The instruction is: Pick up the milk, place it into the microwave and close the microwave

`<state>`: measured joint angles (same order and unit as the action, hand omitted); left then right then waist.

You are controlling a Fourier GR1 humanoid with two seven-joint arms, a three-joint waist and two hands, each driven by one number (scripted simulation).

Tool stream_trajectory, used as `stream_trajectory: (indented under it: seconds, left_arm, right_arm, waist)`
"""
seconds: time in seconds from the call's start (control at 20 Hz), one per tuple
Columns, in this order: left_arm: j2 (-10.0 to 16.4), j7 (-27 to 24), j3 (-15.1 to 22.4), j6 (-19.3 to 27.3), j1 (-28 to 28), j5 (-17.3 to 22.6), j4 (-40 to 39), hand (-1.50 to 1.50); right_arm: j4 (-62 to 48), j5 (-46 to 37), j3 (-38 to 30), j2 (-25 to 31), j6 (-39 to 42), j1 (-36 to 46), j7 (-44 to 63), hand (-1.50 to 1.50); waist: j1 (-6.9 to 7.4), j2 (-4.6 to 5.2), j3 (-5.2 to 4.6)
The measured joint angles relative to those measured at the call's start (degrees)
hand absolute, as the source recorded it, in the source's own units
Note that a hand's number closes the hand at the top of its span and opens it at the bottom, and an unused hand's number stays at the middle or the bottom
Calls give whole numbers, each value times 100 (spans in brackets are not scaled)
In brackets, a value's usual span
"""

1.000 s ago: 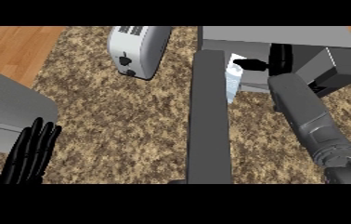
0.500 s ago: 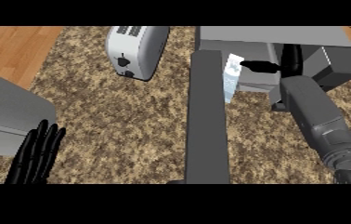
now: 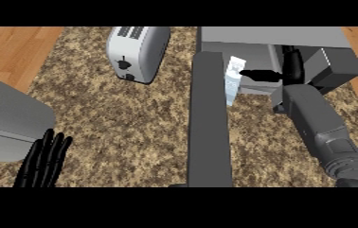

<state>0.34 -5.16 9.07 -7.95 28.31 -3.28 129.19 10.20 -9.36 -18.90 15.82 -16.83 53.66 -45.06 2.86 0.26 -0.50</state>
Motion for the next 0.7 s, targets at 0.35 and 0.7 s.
stream_trajectory:
  seconds: [0.35,0.7]
  left_arm:
    - [43,-26,-63,-31,-9,84,-22,-150]
    - [-2,-4,222,168,68,-75,-1,-150]
  right_arm:
    - [135,102,22,-272,511,-520,-238,-150]
    - [332,154,120,-485,908,-1122,-338,-150]
  waist:
    - [-108,-58,-12]
    - [-167,-101,-8]
